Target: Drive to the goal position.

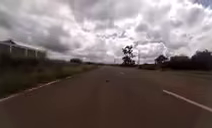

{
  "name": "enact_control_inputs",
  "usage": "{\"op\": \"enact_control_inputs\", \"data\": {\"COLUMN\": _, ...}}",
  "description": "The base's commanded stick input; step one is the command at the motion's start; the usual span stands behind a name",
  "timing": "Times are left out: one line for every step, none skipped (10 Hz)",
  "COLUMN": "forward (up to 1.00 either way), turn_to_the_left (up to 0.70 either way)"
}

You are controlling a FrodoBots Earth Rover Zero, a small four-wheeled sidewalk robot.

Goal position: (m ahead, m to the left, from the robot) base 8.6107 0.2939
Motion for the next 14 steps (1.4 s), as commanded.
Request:
{"op": "enact_control_inputs", "data": {"forward": 1.0, "turn_to_the_left": 0.0}}
{"op": "enact_control_inputs", "data": {"forward": 1.0, "turn_to_the_left": 0.0}}
{"op": "enact_control_inputs", "data": {"forward": 1.0, "turn_to_the_left": 0.0}}
{"op": "enact_control_inputs", "data": {"forward": 1.0, "turn_to_the_left": 0.0}}
{"op": "enact_control_inputs", "data": {"forward": 1.0, "turn_to_the_left": 0.0}}
{"op": "enact_control_inputs", "data": {"forward": 1.0, "turn_to_the_left": 0.0}}
{"op": "enact_control_inputs", "data": {"forward": 1.0, "turn_to_the_left": 0.0}}
{"op": "enact_control_inputs", "data": {"forward": 1.0, "turn_to_the_left": 0.0}}
{"op": "enact_control_inputs", "data": {"forward": 1.0, "turn_to_the_left": 0.0}}
{"op": "enact_control_inputs", "data": {"forward": 1.0, "turn_to_the_left": 0.0}}
{"op": "enact_control_inputs", "data": {"forward": 1.0, "turn_to_the_left": 0.0}}
{"op": "enact_control_inputs", "data": {"forward": 1.0, "turn_to_the_left": 0.0}}
{"op": "enact_control_inputs", "data": {"forward": 1.0, "turn_to_the_left": 0.0}}
{"op": "enact_control_inputs", "data": {"forward": 1.0, "turn_to_the_left": 0.0}}
